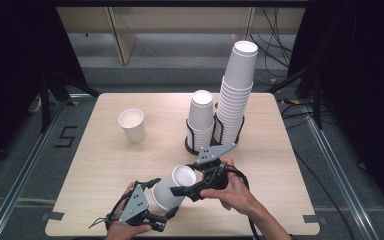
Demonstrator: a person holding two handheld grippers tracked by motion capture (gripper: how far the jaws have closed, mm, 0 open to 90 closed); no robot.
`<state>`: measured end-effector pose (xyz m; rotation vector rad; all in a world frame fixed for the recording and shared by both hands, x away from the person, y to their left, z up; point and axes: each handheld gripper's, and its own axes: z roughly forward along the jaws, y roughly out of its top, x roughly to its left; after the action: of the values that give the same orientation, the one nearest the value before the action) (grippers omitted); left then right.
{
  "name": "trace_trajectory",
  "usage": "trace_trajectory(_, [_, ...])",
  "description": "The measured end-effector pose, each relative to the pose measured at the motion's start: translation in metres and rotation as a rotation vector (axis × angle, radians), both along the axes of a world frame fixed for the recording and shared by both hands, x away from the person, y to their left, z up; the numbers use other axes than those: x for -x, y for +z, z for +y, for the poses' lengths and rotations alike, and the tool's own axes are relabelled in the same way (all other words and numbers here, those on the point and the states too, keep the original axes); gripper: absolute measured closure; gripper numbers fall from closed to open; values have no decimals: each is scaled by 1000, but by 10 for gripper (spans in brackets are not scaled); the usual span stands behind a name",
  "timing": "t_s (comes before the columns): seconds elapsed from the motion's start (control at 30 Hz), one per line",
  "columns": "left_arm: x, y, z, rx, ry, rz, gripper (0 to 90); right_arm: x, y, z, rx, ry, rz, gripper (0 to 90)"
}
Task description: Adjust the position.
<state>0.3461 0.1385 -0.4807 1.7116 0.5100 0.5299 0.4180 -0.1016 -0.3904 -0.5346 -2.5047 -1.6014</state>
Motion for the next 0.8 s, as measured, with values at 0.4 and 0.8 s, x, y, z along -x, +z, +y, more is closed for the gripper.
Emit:
trace_trajectory(0.4, [-1,1,0,52,20,-39,34,-2,-1,1,-68,4,46,237])
trace_trajectory(0.8, [1,5,5,8,12,-51,64,-6,-5,-1,-81,14,107,227])
